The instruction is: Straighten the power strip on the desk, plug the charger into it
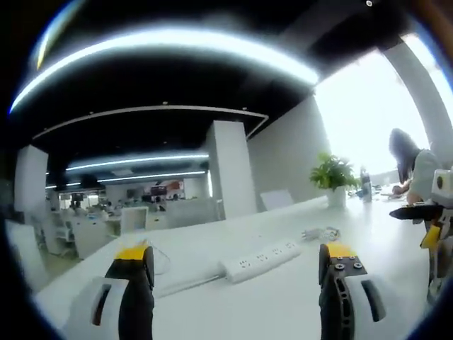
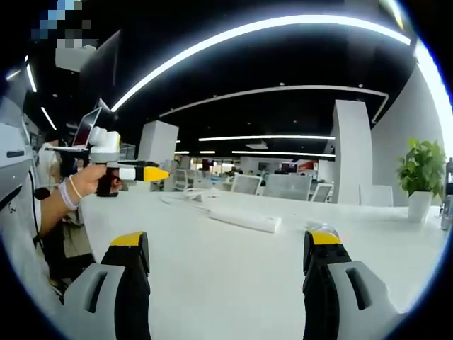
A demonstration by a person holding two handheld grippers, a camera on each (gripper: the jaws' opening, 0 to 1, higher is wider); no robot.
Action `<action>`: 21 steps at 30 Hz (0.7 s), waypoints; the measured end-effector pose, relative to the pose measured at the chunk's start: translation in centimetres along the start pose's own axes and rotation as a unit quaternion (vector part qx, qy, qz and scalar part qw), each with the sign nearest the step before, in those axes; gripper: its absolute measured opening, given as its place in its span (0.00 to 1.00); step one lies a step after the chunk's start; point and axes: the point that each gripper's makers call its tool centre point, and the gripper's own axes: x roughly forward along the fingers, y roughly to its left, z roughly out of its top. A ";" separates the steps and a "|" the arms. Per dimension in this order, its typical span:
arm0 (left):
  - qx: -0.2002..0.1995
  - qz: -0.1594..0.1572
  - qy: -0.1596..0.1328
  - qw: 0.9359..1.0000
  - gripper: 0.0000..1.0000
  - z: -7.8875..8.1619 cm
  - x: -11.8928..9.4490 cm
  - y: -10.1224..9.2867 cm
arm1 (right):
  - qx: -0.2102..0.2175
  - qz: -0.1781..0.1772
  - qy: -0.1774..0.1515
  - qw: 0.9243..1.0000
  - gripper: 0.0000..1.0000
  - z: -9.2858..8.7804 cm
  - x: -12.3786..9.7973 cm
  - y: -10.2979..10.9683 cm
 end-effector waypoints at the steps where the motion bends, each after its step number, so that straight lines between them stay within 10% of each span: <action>1: -0.001 0.001 0.002 1.000 0.99 -0.1 -0.1 0.0 | 0.000 0.000 0.000 1.000 0.90 0.0 0.0 0.0; 21: -0.007 0.046 0.036 0.998 0.99 -3.9 -3.5 0.2 | 0.000 0.006 0.001 1.000 0.90 -0.2 0.5 0.2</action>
